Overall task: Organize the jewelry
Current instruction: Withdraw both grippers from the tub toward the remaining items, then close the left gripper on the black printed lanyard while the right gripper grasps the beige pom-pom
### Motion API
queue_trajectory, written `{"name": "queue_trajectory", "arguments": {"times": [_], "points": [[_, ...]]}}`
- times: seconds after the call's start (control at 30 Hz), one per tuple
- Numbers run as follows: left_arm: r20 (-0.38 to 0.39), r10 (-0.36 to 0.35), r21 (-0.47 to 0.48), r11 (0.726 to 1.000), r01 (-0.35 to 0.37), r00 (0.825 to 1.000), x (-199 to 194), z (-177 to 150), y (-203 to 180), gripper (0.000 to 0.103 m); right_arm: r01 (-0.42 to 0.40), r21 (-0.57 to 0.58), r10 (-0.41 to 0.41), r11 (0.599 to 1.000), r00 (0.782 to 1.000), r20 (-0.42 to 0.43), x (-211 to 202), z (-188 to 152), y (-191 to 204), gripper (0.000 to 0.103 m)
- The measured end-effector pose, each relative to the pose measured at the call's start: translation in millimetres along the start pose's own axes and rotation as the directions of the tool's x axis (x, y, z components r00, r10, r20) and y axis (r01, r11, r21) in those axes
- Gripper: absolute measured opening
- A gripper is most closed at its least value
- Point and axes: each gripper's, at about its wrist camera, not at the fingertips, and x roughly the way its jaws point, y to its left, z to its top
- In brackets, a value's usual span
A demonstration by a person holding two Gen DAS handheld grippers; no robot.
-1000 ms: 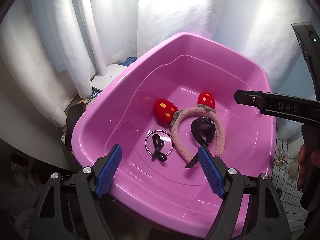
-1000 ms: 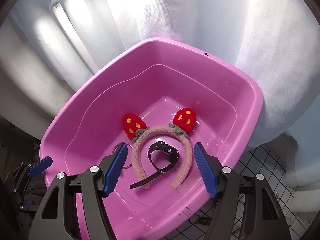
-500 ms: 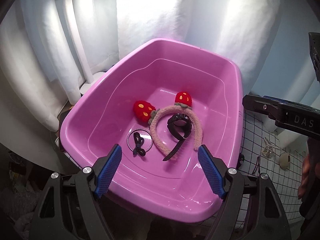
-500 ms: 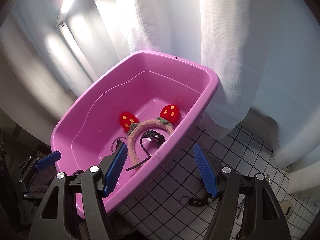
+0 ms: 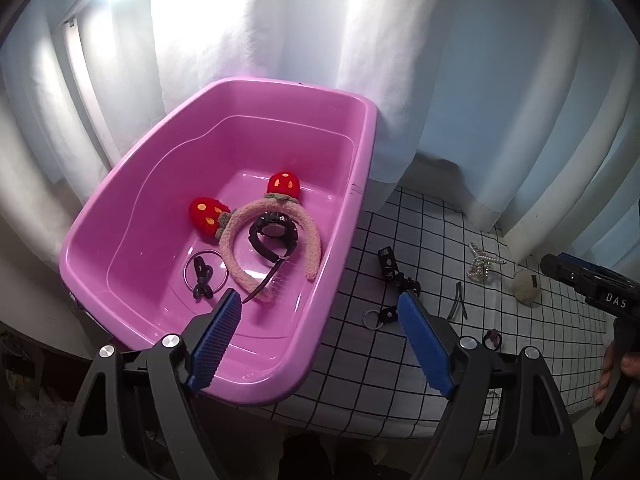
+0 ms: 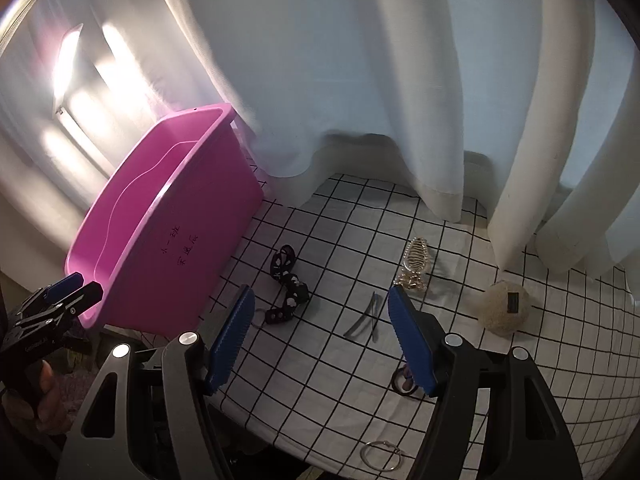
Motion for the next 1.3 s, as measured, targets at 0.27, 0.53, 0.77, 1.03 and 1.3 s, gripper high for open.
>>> {"name": "queue_trajectory", "arguments": {"times": [0.27, 0.53, 0.77, 1.03, 1.3], "points": [[-0.020, -0.064, 0.053, 0.996, 0.065, 0.998, 12, -10, -37, 0.085, 0.093, 0.193, -0.101, 0.977, 0.994, 0.034, -30, -68, -80, 0.066], [-0.070, -0.091, 0.074, 0.993, 0.096, 0.993, 48, -31, -64, 0.088, 0.152, 0.289, -0.184, 0.945, 0.979, 0.084, -37, -113, -114, 0.066], [-0.097, -0.056, 0.085, 0.994, 0.064, 0.994, 85, -48, -76, 0.088, 0.182, 0.301, -0.211, 0.936, 0.975, 0.066, -16, -131, -130, 0.066], [-0.114, 0.000, 0.062, 0.998, 0.007, 0.993, 128, -53, -77, 0.088, 0.182, 0.304, -0.201, 0.935, 0.979, 0.035, 19, -134, -148, 0.066], [-0.126, 0.017, 0.016, 1.000, -0.015, 0.992, 176, -49, -78, 0.088, 0.185, 0.278, -0.206, 0.942, 0.978, 0.046, 52, -122, -160, 0.066]]}}
